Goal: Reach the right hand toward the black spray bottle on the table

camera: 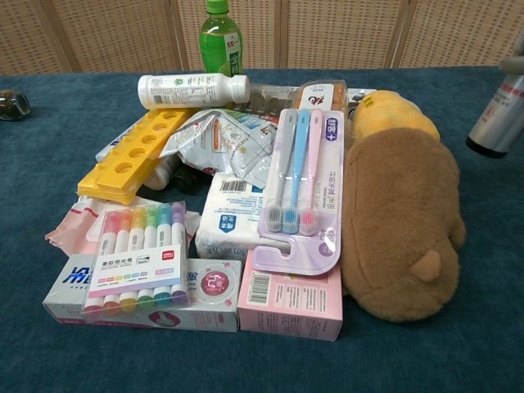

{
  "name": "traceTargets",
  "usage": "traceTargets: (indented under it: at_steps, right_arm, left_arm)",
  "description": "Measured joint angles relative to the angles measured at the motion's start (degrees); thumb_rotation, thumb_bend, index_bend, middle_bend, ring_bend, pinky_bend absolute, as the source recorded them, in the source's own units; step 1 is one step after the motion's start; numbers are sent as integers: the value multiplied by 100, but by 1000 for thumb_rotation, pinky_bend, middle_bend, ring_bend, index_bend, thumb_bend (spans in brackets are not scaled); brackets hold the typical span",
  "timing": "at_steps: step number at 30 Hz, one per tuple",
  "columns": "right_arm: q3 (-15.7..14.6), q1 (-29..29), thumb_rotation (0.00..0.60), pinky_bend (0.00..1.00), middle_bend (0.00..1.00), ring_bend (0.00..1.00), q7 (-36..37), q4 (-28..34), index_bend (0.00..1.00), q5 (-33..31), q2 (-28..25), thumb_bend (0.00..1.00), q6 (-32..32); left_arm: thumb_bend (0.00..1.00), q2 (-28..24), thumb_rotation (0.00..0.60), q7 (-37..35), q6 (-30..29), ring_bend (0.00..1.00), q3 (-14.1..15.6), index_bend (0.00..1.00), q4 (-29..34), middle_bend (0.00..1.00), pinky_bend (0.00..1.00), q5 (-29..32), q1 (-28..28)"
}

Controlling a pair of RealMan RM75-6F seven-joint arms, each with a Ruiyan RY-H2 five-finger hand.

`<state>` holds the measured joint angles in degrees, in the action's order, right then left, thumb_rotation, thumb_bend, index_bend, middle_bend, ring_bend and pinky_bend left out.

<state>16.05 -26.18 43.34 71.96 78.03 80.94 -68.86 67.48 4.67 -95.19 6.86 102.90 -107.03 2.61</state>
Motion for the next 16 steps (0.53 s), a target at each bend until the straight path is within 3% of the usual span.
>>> traceTargets:
  at_steps: [11, 16]
  right_arm:
    - [492, 389, 600, 597, 1000, 1000, -659, 2467, 887, -37, -1234, 96, -818]
    - [621, 525, 600, 596, 1000, 1000, -976, 3217, 885, -30, -1665, 95, -1026]
  left_arm:
    - [313, 31, 600, -198, -117, 119, 42, 150, -182, 243, 0, -77, 52]
    - [314, 42, 600, -322, -136, 119, 24, 150, -277, 242, 0, -69, 39]
